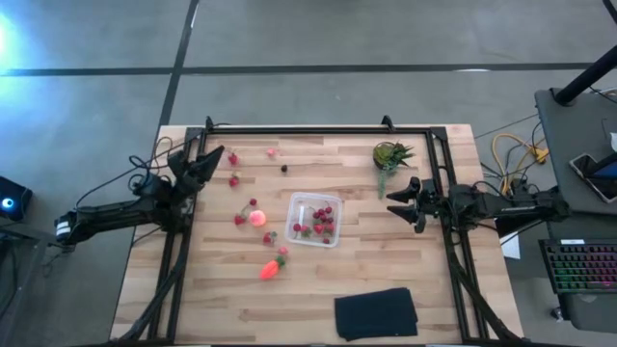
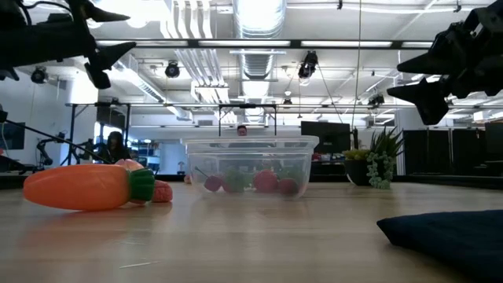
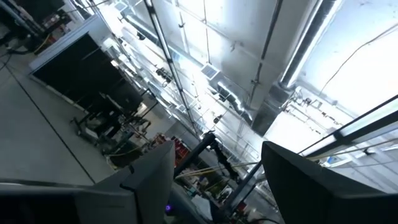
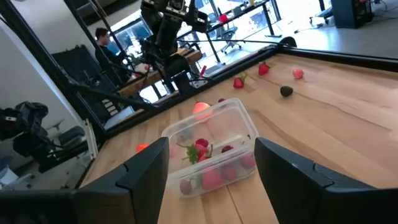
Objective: Pick and placing Produce into tupperware
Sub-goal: Put the blackberry into the transparent bin
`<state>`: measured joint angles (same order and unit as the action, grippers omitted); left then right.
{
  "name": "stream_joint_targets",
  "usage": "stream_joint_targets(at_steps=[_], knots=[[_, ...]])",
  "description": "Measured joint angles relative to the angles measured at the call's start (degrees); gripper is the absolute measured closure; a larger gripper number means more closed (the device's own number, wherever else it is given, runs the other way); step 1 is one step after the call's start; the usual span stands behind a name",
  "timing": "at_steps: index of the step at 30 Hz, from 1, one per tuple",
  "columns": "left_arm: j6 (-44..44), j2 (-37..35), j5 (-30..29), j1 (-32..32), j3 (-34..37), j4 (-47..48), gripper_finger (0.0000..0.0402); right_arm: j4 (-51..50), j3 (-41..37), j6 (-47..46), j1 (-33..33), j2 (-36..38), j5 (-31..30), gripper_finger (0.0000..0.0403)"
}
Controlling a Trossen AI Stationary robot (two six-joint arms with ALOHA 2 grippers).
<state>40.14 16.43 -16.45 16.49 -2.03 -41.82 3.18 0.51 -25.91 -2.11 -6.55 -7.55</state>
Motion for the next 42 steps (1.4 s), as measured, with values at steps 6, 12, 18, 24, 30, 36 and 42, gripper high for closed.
stream_joint_targets(at_steps=[6,12,18,24,30,36,42], knots=[[0.0,0.3,0.8,0.0,-0.2,-0.5,0.0175,0.0,0.0,0.0,0.0,0.0,0.0,0.0174],[-5.0,2.3,8.8,0.0,-6.1,14.7,0.0175,0.0,0.0,0.0,0.0,0.0,0.0,0.0174],[-24.1,9.0,8.5,0.0,-23.6,46.7,0.0175,0.0,0.0,0.0,0.0,0.0,0.0,0.0174],[-22.8,20.8,-5.8,0.6,-38.1,76.0,0.0175,0.0,0.0,0.0,0.0,0.0,0.0,0.0174],[-4.8,36.9,5.8,4.7,-48.1,97.7,0.0175,0.0,0.0,0.0,0.0,0.0,0.0,0.0174],[-9.6,51.5,7.0,6.4,-55.7,104.4,0.0175,0.0,0.0,0.0,0.0,0.0,0.0,0.0174],[-15.2,57.4,2.3,12.0,-62.2,103.7,0.0175,0.0,0.0,0.0,0.0,0.0,0.0,0.0174]])
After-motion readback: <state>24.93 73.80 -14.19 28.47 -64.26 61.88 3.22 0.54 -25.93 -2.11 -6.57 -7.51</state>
